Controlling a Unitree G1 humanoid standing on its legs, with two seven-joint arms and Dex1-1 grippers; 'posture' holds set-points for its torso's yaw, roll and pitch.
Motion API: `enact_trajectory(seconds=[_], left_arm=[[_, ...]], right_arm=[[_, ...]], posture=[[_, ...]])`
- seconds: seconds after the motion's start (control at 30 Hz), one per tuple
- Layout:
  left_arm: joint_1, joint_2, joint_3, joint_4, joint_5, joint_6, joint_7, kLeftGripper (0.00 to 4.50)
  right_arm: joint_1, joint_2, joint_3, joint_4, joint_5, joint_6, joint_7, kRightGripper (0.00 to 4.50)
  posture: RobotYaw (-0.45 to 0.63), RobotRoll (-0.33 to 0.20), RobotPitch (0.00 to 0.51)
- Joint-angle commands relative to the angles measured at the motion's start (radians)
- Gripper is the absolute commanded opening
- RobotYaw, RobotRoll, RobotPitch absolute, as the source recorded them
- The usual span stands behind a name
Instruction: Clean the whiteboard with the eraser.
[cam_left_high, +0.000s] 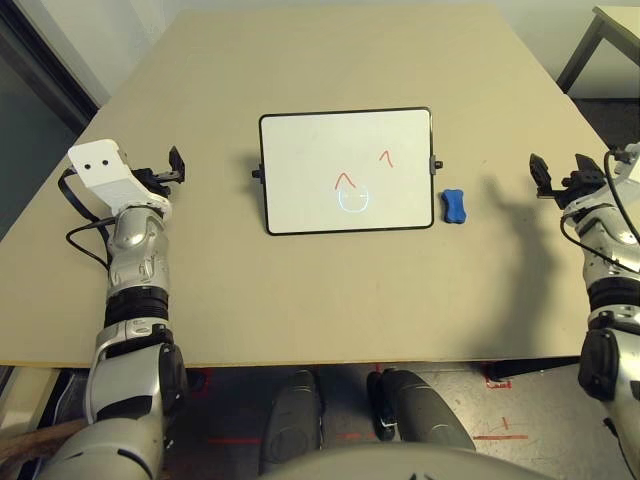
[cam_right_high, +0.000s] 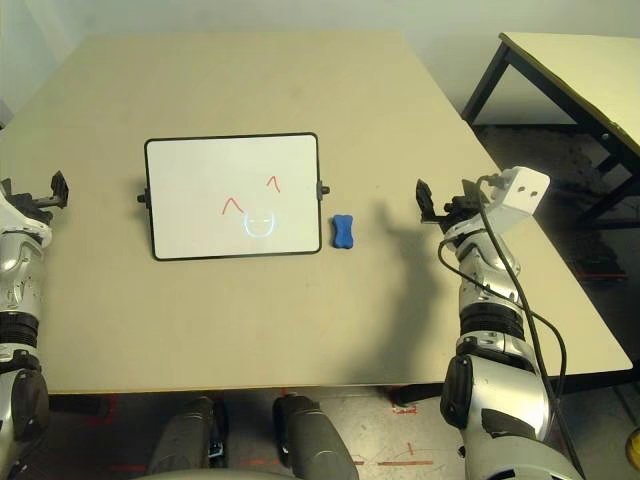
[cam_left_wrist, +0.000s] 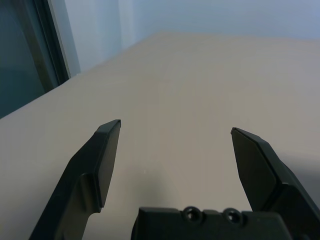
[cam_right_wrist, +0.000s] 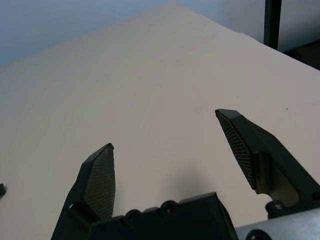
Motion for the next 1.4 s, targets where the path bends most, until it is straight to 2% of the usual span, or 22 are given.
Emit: enact_trajectory(seconds=[0.03,0.2,0.3,0.4,0.57,0.67,0.77,1.13,1.4], left_arm=[[0.013,-0.013,0.008,-0.001,-0.009,0.016,0.007,4.50],[-0.005,-0.026,-0.002,-0.005,-0.012,0.018,-0.014,4.50],[-0.070,0.007,-0.026,-0.038,-0.031,0.058,-0.113,4.50],[-0.145,0.072,-0.075,-0.073,-0.042,0.117,-0.278,4.50],[-0.257,0.153,-0.177,-0.147,-0.090,0.325,-0.580,4.50],[-0.301,0.177,-0.234,-0.190,-0.083,0.379,-0.692,4.50],[-0.334,0.168,-0.283,-0.235,-0.090,0.439,-0.772,4.50],[-0.313,0.070,-0.403,-0.372,-0.095,0.553,-0.879,4.50],[-0.305,0.028,-0.435,-0.416,-0.095,0.585,-0.887,4.50]], right_arm=[[0.007,-0.005,0.000,0.008,-0.003,0.023,-0.009,4.48],[0.023,-0.004,-0.007,-0.036,0.003,0.055,-0.041,4.48],[0.031,-0.034,0.010,-0.140,-0.008,0.190,-0.071,4.48],[0.060,-0.055,0.032,-0.342,0.001,0.435,-0.089,4.48],[0.083,-0.079,0.074,-0.697,0.032,0.901,-0.115,4.48],[0.080,-0.067,0.097,-0.859,0.051,1.134,-0.132,4.48],[0.049,-0.023,0.104,-0.957,0.069,1.301,-0.163,4.48],[-0.023,0.140,0.200,-1.069,0.039,1.556,-0.242,4.48],[-0.036,0.176,0.246,-1.043,0.024,1.581,-0.247,4.48]], posture=[[-0.04,0.000,0.094],[-0.07,0.000,0.104],[-0.10,0.000,0.105],[-0.10,0.000,0.100],[-0.12,0.000,0.089],[-0.11,0.000,0.079],[-0.11,0.000,0.075],[-0.11,0.000,0.078],[-0.10,0.000,0.087]])
